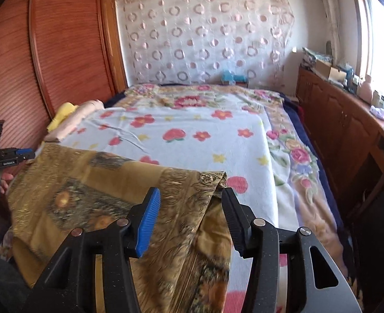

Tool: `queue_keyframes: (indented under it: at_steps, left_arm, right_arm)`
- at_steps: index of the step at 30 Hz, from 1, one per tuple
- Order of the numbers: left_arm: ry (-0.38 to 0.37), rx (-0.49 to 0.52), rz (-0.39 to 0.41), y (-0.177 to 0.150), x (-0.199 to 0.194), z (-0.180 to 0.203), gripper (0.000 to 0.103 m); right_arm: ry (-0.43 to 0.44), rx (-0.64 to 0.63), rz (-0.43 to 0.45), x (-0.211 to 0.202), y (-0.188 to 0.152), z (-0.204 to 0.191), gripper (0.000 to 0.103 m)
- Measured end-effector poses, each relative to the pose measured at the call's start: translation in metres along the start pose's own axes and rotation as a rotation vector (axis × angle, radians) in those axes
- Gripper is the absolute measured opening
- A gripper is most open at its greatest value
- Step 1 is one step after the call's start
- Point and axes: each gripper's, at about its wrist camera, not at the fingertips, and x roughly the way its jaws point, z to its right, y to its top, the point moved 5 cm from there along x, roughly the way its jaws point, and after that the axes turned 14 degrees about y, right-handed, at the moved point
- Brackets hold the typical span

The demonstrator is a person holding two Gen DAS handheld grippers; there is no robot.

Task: Fold small clothes
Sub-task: 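Open both grippers and release the folded edge onto the garment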

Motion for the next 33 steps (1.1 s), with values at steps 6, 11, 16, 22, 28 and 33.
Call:
queue_keyframes:
  at_steps: [6, 11, 16, 22, 28, 33]
  left_arm:
    - [0.033, 0.038, -0.027, 0.006, 0.020, 0.007, 0.039]
    - [0.031, 0.036, -0.045, 0.009, 0.034, 0.007, 0.039]
    - [0.019, 0.011, -0.035, 0.012, 0.038, 0.004, 0.046]
    - [-0.055, -0.060, -0.026, 0.010, 0.041, -0.004, 0.047]
    - [-0.044, -0.051, -0.023, 0.010, 0.041, -0.001, 0.047]
    - [-0.050, -0.056, -0.023, 0.010, 0.041, 0.000, 0.047]
  right_arm:
    - [-0.005, 0.007, -0.063, 0.022, 0.012, -0.007, 0.051]
    - [-0.027, 0.006, -0.097, 0.034, 0.023, -0.002, 0.051]
    - [-0.054, 0.014, -0.124, 0.042, 0.030, 0.002, 0.051]
    - [-0.062, 0.046, -0.144, 0.050, 0.030, 0.008, 0.057]
    - [-0.050, 0.070, -0.153, 0.050, 0.030, 0.010, 0.063]
    - [-0.067, 0.063, -0.159, 0.053, 0.031, 0.012, 0.066]
